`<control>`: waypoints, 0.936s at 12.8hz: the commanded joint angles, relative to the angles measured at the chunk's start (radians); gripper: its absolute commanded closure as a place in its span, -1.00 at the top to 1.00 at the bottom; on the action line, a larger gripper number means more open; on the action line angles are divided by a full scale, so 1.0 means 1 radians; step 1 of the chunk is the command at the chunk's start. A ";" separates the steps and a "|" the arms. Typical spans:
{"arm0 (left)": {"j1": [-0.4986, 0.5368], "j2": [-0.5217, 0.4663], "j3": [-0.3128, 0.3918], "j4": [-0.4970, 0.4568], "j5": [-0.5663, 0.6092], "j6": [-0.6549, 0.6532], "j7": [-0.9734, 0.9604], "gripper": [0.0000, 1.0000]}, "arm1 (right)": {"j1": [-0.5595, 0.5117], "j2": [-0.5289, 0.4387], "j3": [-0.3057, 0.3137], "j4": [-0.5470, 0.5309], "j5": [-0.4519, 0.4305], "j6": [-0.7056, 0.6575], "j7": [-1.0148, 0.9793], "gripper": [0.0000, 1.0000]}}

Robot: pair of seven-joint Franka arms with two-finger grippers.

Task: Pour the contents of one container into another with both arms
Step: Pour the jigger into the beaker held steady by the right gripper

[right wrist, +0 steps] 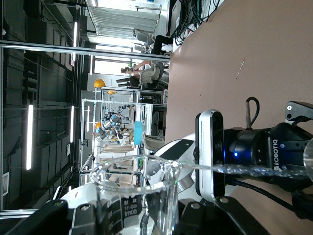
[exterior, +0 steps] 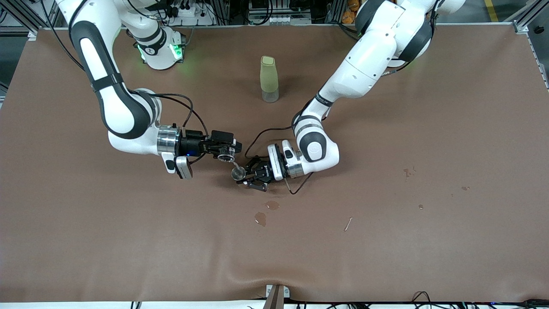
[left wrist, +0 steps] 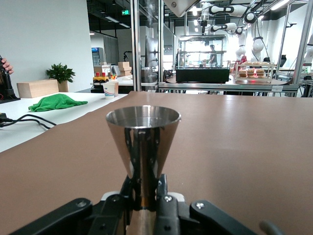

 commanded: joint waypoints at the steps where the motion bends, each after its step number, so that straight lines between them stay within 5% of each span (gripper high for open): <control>1: -0.010 -0.009 0.005 0.002 -0.041 0.005 0.023 -1.00 | -0.016 -0.016 0.011 -0.014 0.021 -0.009 0.016 -1.00; 12: -0.006 -0.009 -0.002 0.001 -0.042 0.005 0.016 -1.00 | -0.019 -0.011 0.011 -0.008 0.061 -0.006 0.063 -1.00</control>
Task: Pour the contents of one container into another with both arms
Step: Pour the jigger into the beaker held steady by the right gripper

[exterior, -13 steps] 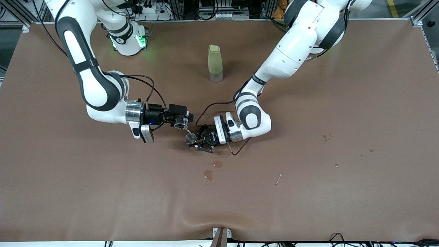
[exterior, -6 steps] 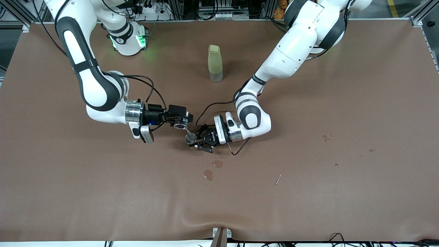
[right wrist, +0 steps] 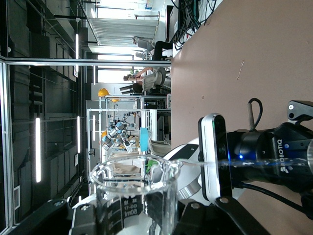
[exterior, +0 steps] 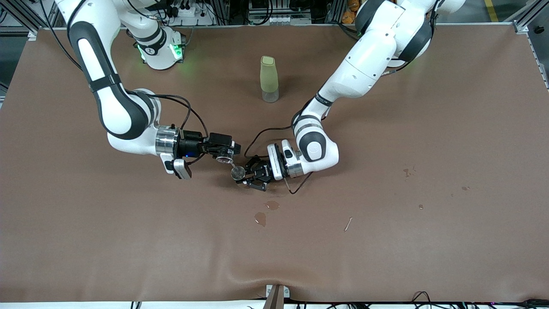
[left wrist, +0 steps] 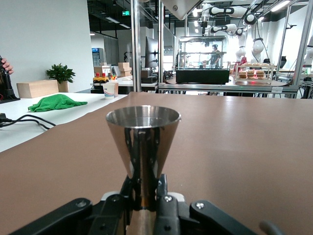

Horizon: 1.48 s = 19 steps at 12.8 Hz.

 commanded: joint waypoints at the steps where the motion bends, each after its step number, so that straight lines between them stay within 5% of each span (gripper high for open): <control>1: -0.006 -0.009 0.001 0.001 -0.038 0.005 0.016 -1.00 | -0.015 -0.010 0.011 -0.009 0.028 -0.006 0.011 -1.00; 19: -0.009 -0.009 0.000 -0.001 -0.057 0.004 0.016 -1.00 | -0.015 -0.008 0.011 -0.005 0.070 -0.009 0.186 -1.00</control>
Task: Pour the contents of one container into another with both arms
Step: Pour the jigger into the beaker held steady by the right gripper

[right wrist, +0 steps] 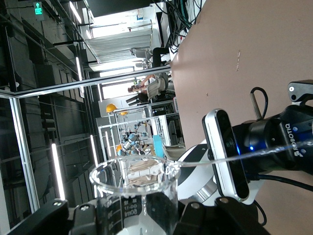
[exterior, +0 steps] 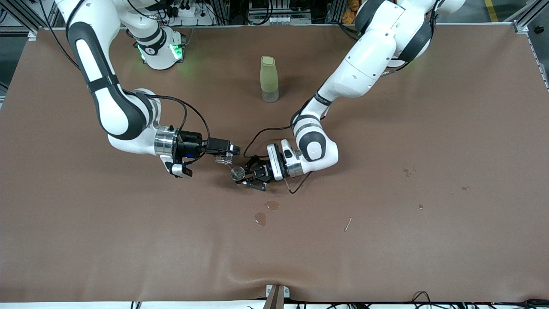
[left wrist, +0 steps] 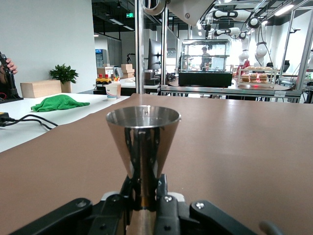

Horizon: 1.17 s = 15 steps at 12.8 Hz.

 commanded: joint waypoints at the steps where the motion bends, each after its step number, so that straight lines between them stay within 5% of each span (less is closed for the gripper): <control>1: -0.009 -0.009 0.002 -0.002 -0.034 0.004 0.016 -1.00 | -0.015 -0.008 0.012 -0.005 0.022 -0.009 0.025 -1.00; 10: -0.007 -0.009 0.001 -0.002 -0.042 0.004 0.016 -1.00 | -0.017 -0.010 0.012 0.004 0.077 -0.043 0.176 -1.00; 15: -0.010 -0.008 0.002 -0.001 -0.057 0.004 0.016 -1.00 | -0.012 -0.011 0.012 0.002 0.081 -0.041 0.082 -1.00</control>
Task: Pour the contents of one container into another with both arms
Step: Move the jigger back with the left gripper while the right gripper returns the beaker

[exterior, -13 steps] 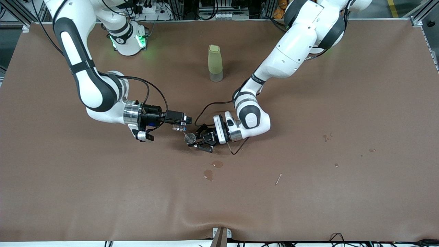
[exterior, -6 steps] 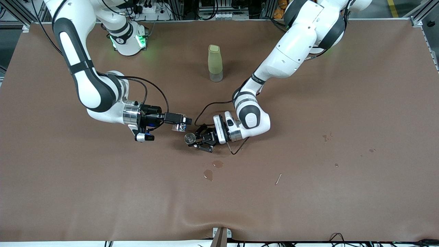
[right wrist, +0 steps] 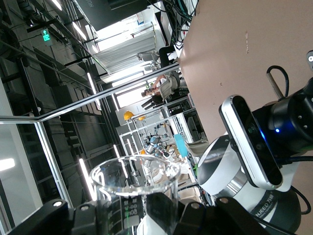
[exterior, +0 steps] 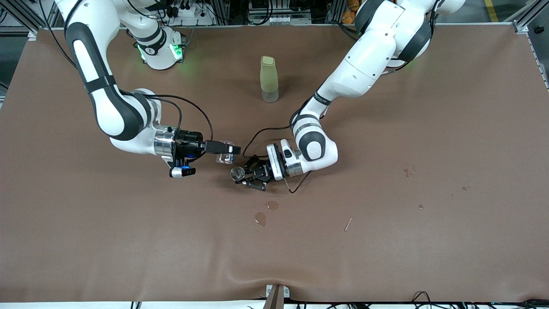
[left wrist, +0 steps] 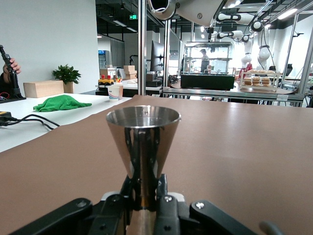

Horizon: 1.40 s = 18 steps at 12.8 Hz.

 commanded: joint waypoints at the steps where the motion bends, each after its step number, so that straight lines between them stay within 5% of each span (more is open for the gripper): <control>1: -0.010 -0.008 0.003 -0.001 -0.035 0.004 0.016 -1.00 | -0.013 -0.010 0.011 -0.001 0.010 -0.001 -0.143 -1.00; 7: 0.024 -0.021 0.005 -0.016 -0.028 -0.006 0.026 -1.00 | -0.084 0.023 0.007 0.072 -0.192 0.055 -0.447 -1.00; 12: 0.142 -0.038 0.006 -0.059 0.001 -0.081 0.019 -1.00 | -0.173 0.125 -0.005 0.150 -0.255 0.055 -0.758 -1.00; 16: 0.277 -0.075 0.006 -0.106 0.108 -0.159 -0.079 -1.00 | -0.275 0.237 -0.005 0.235 -0.316 0.049 -1.062 -1.00; 18: 0.361 -0.106 0.005 -0.139 0.257 -0.202 -0.124 -1.00 | -0.321 0.266 -0.005 0.248 -0.355 0.049 -1.203 -1.00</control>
